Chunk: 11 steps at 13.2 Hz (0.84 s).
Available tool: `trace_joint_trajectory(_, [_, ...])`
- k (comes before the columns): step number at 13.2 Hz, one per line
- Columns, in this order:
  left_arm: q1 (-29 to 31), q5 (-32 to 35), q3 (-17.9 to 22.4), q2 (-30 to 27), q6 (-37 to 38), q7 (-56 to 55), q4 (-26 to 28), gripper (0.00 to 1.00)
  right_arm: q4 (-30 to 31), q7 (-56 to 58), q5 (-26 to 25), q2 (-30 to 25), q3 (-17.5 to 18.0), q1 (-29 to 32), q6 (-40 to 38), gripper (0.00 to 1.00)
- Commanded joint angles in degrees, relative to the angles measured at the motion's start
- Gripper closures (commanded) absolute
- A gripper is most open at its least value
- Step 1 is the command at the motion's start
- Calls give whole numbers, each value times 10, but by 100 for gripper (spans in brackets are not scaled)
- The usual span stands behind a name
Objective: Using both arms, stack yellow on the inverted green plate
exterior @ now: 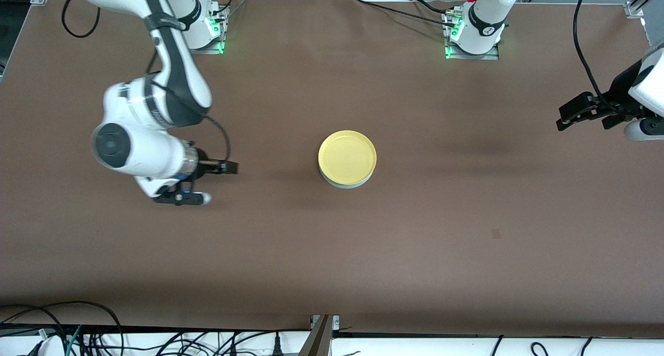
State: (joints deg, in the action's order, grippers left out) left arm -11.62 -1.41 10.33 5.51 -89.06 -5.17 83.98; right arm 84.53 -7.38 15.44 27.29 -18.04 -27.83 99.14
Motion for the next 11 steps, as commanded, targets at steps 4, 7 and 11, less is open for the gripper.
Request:
trace_joint_trajectory(4, [-2,22,-1,8,6,6,-16,0,-66,91,-19,-67,-42,59,-131,0])
trace_joint_trajectory(7, [-2,21,-1,9,6,5,-16,0,-49,101,-122,-135,81,164,-179,0])
trace_joint_trajectory(11, [-2,21,-1,10,6,6,-16,0,-29,99,-148,-209,93,205,-187,0])
